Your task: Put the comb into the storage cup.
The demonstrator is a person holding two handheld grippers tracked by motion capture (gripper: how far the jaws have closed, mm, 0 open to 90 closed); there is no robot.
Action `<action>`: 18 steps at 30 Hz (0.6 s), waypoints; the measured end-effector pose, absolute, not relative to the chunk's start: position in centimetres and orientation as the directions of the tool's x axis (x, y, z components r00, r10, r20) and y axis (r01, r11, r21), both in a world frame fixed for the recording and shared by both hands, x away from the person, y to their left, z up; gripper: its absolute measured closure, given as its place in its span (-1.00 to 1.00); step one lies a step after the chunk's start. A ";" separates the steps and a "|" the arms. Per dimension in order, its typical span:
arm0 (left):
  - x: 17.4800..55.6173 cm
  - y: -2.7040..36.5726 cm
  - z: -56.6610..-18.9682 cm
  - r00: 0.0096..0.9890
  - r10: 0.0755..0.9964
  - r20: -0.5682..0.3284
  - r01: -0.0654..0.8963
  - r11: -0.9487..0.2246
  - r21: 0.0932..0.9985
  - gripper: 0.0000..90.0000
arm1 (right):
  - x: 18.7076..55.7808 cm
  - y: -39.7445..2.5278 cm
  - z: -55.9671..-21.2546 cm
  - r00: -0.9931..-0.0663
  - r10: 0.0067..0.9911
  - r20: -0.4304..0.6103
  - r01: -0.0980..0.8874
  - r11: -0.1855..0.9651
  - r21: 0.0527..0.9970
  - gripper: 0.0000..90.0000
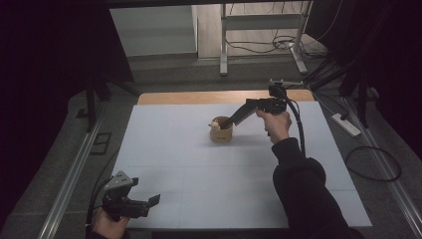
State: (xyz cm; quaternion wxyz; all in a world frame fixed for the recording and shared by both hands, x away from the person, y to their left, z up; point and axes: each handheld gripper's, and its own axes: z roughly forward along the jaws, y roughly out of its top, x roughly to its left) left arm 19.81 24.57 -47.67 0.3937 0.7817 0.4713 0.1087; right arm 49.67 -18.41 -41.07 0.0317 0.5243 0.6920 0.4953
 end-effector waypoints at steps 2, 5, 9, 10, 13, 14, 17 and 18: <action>19.8 24.6 -47.7 0.532 0.822 -0.202 0.651 -0.245 0.718 -1.00 | 49.6 -18.3 -41.1 -0.448 0.768 0.457 0.689 -0.029 0.724 0.74; 19.8 24.6 -47.7 0.532 0.823 -0.201 0.651 -0.246 0.718 -1.00 | 49.6 -18.2 -41.1 -0.448 0.782 0.433 0.681 -0.015 0.732 0.64; 19.8 24.6 -47.7 0.532 0.822 -0.201 0.651 -0.246 0.718 -1.00 | 49.5 -18.0 -41.0 -0.448 0.805 0.389 0.667 0.011 0.745 0.46; 19.8 24.6 -47.7 0.532 0.823 -0.201 0.651 -0.246 0.718 -1.00 | 49.5 -18.0 -41.0 -0.448 0.809 0.381 0.665 0.017 0.747 0.39; 19.8 24.6 -47.7 0.532 0.823 -0.200 0.651 -0.247 0.718 -1.00 | 49.4 -18.0 -41.0 -0.448 0.816 0.365 0.660 0.026 0.751 0.22; 19.8 24.6 -47.7 0.532 0.823 -0.200 0.651 -0.247 0.717 -1.00 | 49.4 -18.0 -41.0 -0.447 0.820 0.356 0.657 0.031 0.753 0.15; 19.8 24.5 -47.7 0.532 0.823 -0.199 0.651 -0.248 0.717 -1.00 | 49.3 -17.8 -40.9 -0.447 0.831 0.331 0.655 0.052 0.754 -0.03; 19.8 24.5 -47.7 0.533 0.823 -0.199 0.651 -0.248 0.717 -1.00 | 49.3 -17.7 -41.0 -0.448 0.834 0.324 0.653 0.058 0.755 -0.09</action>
